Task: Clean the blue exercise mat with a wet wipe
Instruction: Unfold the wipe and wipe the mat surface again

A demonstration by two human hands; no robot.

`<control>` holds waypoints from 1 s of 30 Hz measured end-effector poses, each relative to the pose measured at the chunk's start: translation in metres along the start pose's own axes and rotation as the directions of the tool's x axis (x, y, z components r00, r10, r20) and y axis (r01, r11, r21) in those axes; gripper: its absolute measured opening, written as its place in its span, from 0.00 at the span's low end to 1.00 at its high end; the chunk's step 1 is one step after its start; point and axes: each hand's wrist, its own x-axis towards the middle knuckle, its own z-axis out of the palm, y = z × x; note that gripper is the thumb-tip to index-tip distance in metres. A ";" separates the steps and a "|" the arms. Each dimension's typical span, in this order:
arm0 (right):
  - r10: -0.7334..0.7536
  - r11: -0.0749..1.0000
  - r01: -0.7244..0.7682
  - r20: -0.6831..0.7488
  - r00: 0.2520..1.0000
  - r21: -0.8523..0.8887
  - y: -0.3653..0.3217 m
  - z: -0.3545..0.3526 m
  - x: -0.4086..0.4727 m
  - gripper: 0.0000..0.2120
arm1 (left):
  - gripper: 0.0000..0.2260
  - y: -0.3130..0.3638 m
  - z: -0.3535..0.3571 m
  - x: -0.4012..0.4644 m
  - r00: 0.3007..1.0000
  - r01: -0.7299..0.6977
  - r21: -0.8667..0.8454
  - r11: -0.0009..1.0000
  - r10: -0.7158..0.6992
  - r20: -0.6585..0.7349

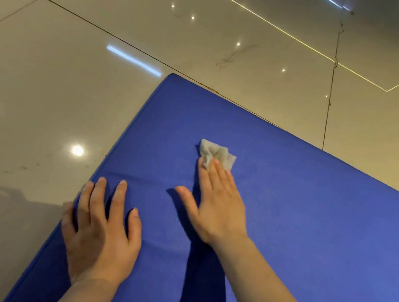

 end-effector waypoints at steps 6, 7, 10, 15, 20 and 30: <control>0.593 0.802 -0.581 -0.067 0.803 0.140 0.080 -0.022 -0.038 0.40 | 0.25 -0.001 -0.001 0.004 1.000 -0.012 0.001 1.000 0.012 0.017; 0.601 0.788 -0.586 -0.032 0.799 0.188 0.069 -0.021 -0.038 0.40 | 0.24 -0.002 -0.002 0.002 1.000 -0.017 0.009 1.000 0.016 0.018; 0.425 0.886 -0.411 -0.022 0.905 0.213 0.017 -0.004 -0.029 0.40 | 0.24 -0.002 -0.003 0.001 1.000 -0.019 0.001 1.000 0.019 0.018; 0.038 0.973 -0.044 0.030 0.999 0.226 -0.055 0.020 -0.037 0.46 | 0.24 -0.002 -0.001 0.000 0.999 -0.016 0.012 1.000 0.015 0.034; 0.232 0.967 -0.222 -0.068 0.970 0.124 0.003 0.014 -0.071 0.47 | 0.24 -0.001 -0.002 0.002 1.000 -0.011 -0.007 1.000 0.011 0.018; 0.293 0.922 -0.244 -0.128 0.947 0.302 -0.030 0.029 -0.088 0.39 | 0.25 0.000 -0.003 0.000 0.999 -0.012 -0.016 1.000 0.013 0.046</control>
